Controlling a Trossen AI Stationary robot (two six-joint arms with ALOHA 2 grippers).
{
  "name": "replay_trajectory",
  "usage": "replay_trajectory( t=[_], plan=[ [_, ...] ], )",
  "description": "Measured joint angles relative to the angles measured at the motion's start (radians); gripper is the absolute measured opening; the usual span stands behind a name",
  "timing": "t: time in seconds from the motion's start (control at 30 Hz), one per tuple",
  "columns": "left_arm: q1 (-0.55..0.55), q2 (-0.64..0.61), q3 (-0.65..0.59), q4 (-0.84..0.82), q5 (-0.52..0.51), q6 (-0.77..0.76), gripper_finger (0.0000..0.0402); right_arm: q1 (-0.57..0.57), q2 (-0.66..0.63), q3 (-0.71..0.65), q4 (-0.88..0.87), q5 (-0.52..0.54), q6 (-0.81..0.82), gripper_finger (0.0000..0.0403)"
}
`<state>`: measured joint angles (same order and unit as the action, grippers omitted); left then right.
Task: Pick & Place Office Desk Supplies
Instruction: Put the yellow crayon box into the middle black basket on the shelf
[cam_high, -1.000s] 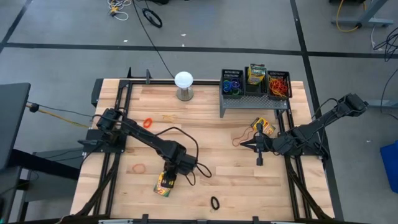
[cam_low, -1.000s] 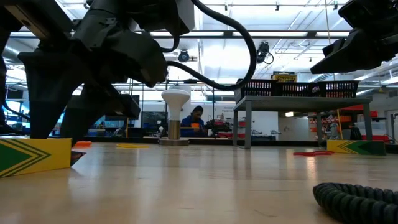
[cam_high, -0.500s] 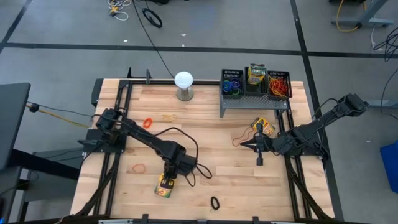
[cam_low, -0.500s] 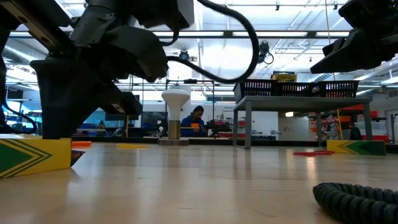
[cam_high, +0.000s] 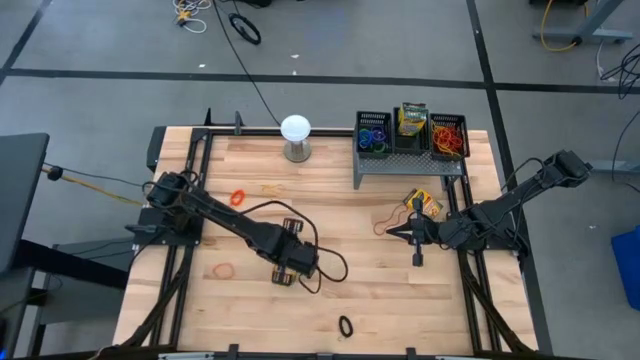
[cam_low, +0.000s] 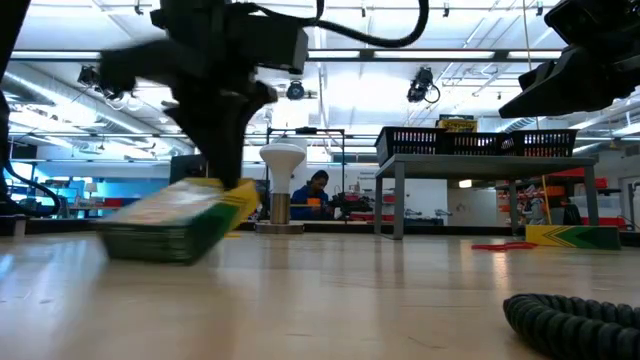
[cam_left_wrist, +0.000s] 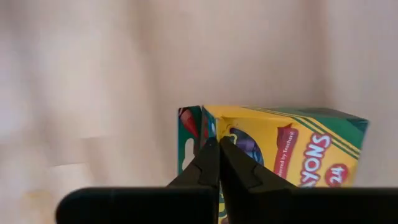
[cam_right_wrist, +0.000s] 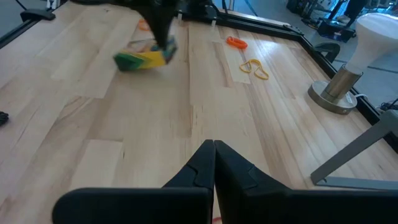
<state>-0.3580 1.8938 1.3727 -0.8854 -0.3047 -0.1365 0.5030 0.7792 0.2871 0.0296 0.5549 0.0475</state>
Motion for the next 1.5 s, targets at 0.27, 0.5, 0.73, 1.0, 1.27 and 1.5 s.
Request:
replay_trajectory(
  t=[0.27, 0.5, 0.73, 1.0, 1.27, 1.5],
  plan=[
    [-0.029, 0.000, 0.000, 0.021, -0.366, -0.040, 0.0002, 0.000, 0.000, 0.000, -0.001, 0.002, 0.031, 0.0007],
    [-0.048, 0.000, 0.000, 0.109, -0.623, -0.088, 0.0002, 0.000, 0.083, 0.000, 0.036, 0.012, 0.122, 0.0007],
    [-0.082, 0.047, 0.000, 0.245, -0.740, -0.055, 0.0002, 0.000, 0.347, 0.000, 0.299, 0.092, 0.230, 0.0021],
    [-0.087, 0.114, 0.000, 0.307, -0.801, -0.048, 0.0002, -0.015, 0.768, 0.005, 0.900, 0.167, 0.311, 0.0121],
    [-0.087, 0.124, 0.000, 0.368, -0.796, -0.054, 0.0002, -0.114, 1.026, 0.130, 1.044, 0.074, 0.304, 0.0233],
    [-0.086, 0.124, 0.000, 0.400, -0.782, -0.035, 0.0002, -0.188, 1.134, 0.252, 1.036, -0.012, 0.231, 0.0267]
  ],
)
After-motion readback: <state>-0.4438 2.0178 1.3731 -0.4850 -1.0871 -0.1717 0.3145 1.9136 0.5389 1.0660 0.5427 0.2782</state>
